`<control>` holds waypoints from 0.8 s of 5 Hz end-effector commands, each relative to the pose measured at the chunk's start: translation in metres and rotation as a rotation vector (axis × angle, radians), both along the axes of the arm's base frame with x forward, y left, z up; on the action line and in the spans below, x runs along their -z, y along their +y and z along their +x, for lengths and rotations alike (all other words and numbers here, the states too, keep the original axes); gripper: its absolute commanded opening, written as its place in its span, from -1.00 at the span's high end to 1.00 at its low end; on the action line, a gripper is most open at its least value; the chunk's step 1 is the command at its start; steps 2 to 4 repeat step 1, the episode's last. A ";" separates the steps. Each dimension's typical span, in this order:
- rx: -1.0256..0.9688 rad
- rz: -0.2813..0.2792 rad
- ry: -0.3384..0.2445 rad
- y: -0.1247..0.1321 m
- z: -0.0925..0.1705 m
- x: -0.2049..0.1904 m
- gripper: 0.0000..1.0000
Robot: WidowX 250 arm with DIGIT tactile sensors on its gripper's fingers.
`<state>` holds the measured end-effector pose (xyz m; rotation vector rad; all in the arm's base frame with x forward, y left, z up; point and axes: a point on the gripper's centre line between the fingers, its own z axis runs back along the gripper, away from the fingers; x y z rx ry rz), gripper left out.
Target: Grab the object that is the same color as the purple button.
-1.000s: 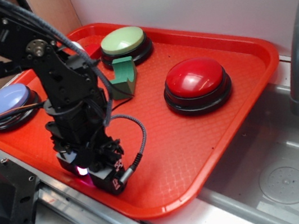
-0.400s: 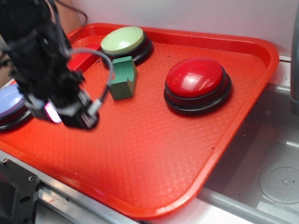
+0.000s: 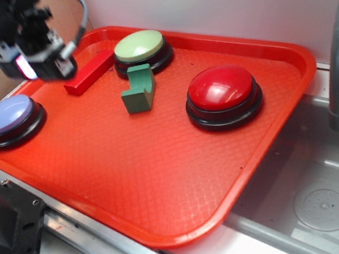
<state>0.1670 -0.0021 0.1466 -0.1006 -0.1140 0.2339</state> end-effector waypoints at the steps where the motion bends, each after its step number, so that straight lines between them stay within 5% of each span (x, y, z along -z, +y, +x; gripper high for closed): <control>1: 0.053 0.030 -0.074 0.023 -0.001 -0.041 1.00; 4: 0.053 0.030 -0.074 0.023 -0.001 -0.041 1.00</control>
